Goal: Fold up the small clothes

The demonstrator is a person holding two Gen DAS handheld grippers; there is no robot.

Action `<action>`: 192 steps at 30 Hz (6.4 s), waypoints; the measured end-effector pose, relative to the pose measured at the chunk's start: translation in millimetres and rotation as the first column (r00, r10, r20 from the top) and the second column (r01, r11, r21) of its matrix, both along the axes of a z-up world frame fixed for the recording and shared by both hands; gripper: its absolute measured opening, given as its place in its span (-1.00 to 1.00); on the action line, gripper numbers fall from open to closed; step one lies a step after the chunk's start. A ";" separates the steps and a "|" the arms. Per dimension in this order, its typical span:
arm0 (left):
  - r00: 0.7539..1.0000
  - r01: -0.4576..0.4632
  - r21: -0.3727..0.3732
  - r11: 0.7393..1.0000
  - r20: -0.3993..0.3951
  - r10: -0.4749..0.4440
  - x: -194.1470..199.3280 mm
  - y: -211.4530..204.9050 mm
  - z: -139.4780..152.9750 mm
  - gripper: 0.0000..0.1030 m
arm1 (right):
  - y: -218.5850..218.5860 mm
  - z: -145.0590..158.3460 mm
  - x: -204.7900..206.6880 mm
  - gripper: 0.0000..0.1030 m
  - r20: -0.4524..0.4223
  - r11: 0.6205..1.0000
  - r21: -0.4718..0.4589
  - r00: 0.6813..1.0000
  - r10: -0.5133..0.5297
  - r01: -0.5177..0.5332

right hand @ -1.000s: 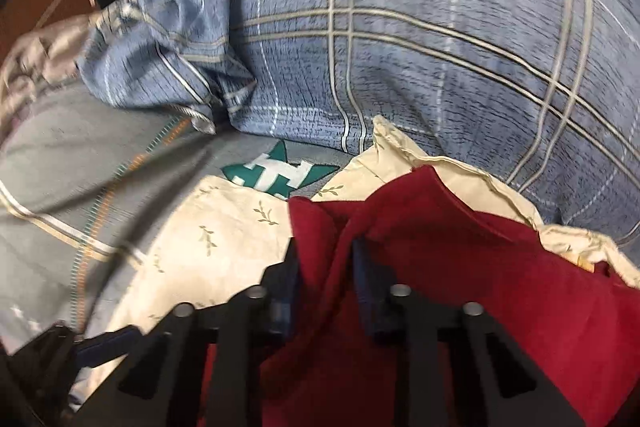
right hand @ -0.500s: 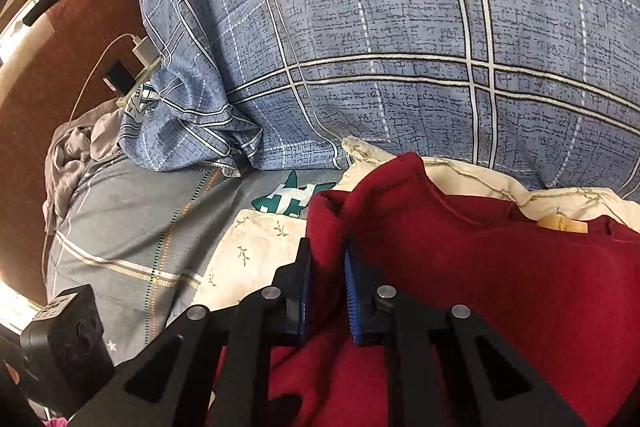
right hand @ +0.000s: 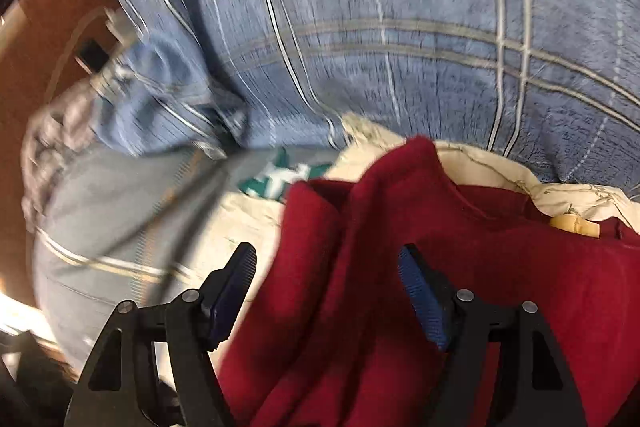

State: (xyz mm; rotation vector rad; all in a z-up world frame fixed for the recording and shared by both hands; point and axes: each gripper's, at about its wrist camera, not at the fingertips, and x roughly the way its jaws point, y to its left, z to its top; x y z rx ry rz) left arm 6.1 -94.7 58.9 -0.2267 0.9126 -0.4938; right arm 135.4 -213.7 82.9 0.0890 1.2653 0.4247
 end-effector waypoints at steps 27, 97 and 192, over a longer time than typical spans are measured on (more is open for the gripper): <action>0.999 -0.044 0.126 0.991 -0.008 0.045 -1.1 -7.4 -19.4 0.18 | -38.5 25.1 -19.5 -0.64 0.107 0.997 0.072 0.993 -0.043 0.035; 0.987 0.153 0.205 0.967 0.018 -0.160 -54.5 -159.2 7.0 0.46 | -295.1 63.7 -182.1 -0.17 0.165 0.896 0.019 0.883 -0.440 0.443; 0.996 -0.059 0.172 0.983 0.081 0.046 -94.9 -57.2 23.9 0.57 | -143.7 59.4 -245.2 -0.45 0.314 0.969 -0.171 0.942 -0.117 0.178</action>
